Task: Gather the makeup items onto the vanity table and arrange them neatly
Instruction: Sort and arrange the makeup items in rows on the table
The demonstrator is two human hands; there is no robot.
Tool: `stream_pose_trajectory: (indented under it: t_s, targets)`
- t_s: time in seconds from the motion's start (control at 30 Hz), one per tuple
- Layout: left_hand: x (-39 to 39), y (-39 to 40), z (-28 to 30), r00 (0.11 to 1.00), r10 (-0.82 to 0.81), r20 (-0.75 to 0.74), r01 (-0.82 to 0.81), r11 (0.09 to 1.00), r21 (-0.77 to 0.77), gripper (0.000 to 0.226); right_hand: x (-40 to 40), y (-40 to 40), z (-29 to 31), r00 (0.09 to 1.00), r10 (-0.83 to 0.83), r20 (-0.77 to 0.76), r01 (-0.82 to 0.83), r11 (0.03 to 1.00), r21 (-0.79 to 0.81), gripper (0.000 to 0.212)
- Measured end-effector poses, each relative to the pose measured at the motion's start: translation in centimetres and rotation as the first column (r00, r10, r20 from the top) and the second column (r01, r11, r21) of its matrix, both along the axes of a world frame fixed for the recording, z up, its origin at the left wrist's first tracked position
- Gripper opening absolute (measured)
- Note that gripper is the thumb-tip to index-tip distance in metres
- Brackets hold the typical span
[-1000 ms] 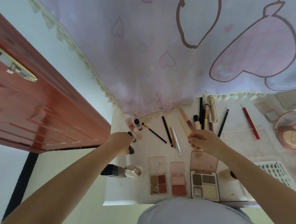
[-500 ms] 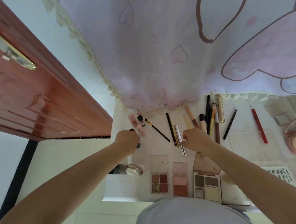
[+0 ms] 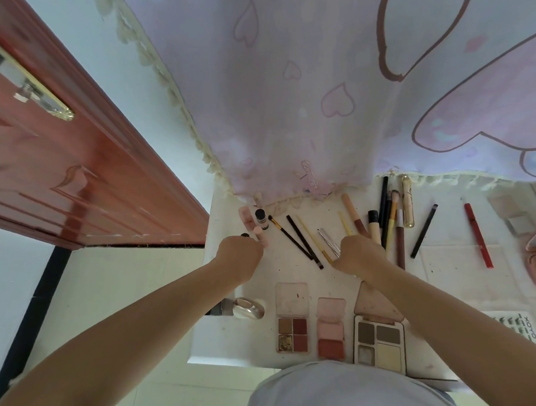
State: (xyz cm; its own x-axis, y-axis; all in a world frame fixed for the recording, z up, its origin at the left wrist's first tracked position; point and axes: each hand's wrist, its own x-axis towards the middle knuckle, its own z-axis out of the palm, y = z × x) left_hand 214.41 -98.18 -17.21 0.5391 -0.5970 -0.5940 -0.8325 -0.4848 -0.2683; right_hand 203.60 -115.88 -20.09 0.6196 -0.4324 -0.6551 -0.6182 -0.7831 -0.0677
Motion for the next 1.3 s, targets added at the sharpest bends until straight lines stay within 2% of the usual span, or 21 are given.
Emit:
stream_pose_trajectory:
  t_s: [0.13, 0.3, 0.43, 0.53, 0.63, 0.73, 0.8, 0.87, 0.93, 1.0, 1.07, 1.1, 1.13, 1.17, 1.2, 1.23, 1.3]
  targets:
    - [0.0, 0.2, 0.7, 0.999, -0.038, 0.0, 0.038, 0.999, -0.002, 0.028, -0.5, -1.1, 1.3, 0.994, -0.067, 0.092, 0.064, 0.997, 0.035, 0.029]
    - [-0.3, 0.6, 1.2, 0.997, -0.077, 0.002, 0.077, 0.997, -0.025, 0.03, -1.2, -1.9, 3.0, 0.983, -0.092, 0.158, 0.087, 0.996, 0.038, 0.02]
    - [-0.7, 0.8, 2.3, 1.0, -0.014, 0.018, 0.016, 0.997, -0.075, 0.032, -2.0, -2.4, 4.3, 0.969, -0.019, 0.248, 0.01, 0.999, 0.038, 0.024]
    - [-1.5, 0.9, 3.5, 0.989, 0.097, 0.115, -0.079, 0.986, -0.147, 0.03, -3.2, -2.8, 5.6, 0.935, 0.021, 0.354, -0.074, 0.988, 0.135, 0.032]
    - [-2.6, 0.1, 5.2, 0.983, 0.111, 0.144, -0.069, 0.96, -0.27, 0.045, -4.3, -2.9, 7.4, 0.877, -0.038, 0.479, -0.1, 0.96, 0.26, 0.026]
    - [-4.6, -1.6, 6.4, 0.998, -0.009, -0.068, -0.031, 0.829, -0.559, 0.054, -5.2, -2.5, 9.5, 0.797, -0.125, 0.591, -0.117, 0.929, 0.353, 0.034]
    - [-6.8, -3.1, 6.8, 0.979, -0.085, -0.187, -0.064, 0.74, -0.669, 0.043, -5.6, -2.1, 10.4, 0.741, -0.223, 0.634, -0.072, 0.912, 0.405, 0.041]
    - [-8.6, -4.2, 6.6, 0.972, -0.051, -0.23, -0.126, 0.71, -0.693, 0.032, -6.0, -1.9, 10.5, 0.667, -0.384, 0.639, 0.051, 0.878, 0.476, 0.046]
    - [-9.8, -5.1, 6.1, 0.981, -0.021, -0.192, -0.118, 0.719, -0.685, 0.033, -6.2, -1.8, 10.4, 0.575, -0.535, 0.619, 0.195, 0.825, 0.531, 0.053]
    - [-10.3, -5.8, 6.1, 0.979, -0.059, -0.198, -0.093, 0.729, -0.678, 0.034, -6.5, -1.9, 10.1, 0.518, -0.599, 0.611, 0.266, 0.791, 0.55, 0.054]
    - [-10.5, -6.1, 6.3, 0.908, -0.126, -0.399, -0.195, 0.716, -0.671, 0.03, -7.4, -1.7, 10.2, 0.437, -0.63, 0.642, 0.225, 0.767, 0.6, 0.05]
    - [-10.6, -6.0, 6.5, 0.806, -0.162, -0.569, -0.312, 0.702, -0.641, 0.029, -8.1, -1.6, 10.4, 0.401, -0.594, 0.698, 0.152, 0.794, 0.588, 0.048]
    - [-10.8, -5.8, 6.7, 0.655, -0.188, -0.732, -0.449, 0.682, -0.577, 0.03, -8.8, -1.5, 10.7, 0.381, -0.52, 0.765, 0.058, 0.839, 0.542, 0.045]
    - [-11.1, -5.5, 7.0, 0.505, -0.205, -0.839, -0.552, 0.67, -0.496, 0.031, -9.5, -1.6, 11.0, 0.38, -0.422, 0.823, -0.041, 0.881, 0.471, 0.04]
    - [-11.3, -5.3, 7.2, 0.416, -0.215, -0.884, -0.599, 0.667, -0.444, 0.031, -10.0, -1.8, 11.5, 0.389, -0.329, 0.861, -0.119, 0.909, 0.4, 0.036]
    - [-11.4, -5.1, 7.4, 0.406, -0.229, -0.885, -0.598, 0.665, -0.447, 0.028, -10.4, -2.1, 11.8, 0.412, -0.261, 0.873, -0.152, 0.925, 0.348, 0.034]
    - [-11.4, -5.2, 7.4, 0.509, -0.268, -0.818, -0.537, 0.644, -0.545, 0.019, -10.7, -3.1, 11.8, 0.478, -0.195, 0.856, -0.122, 0.951, 0.285, 0.039]
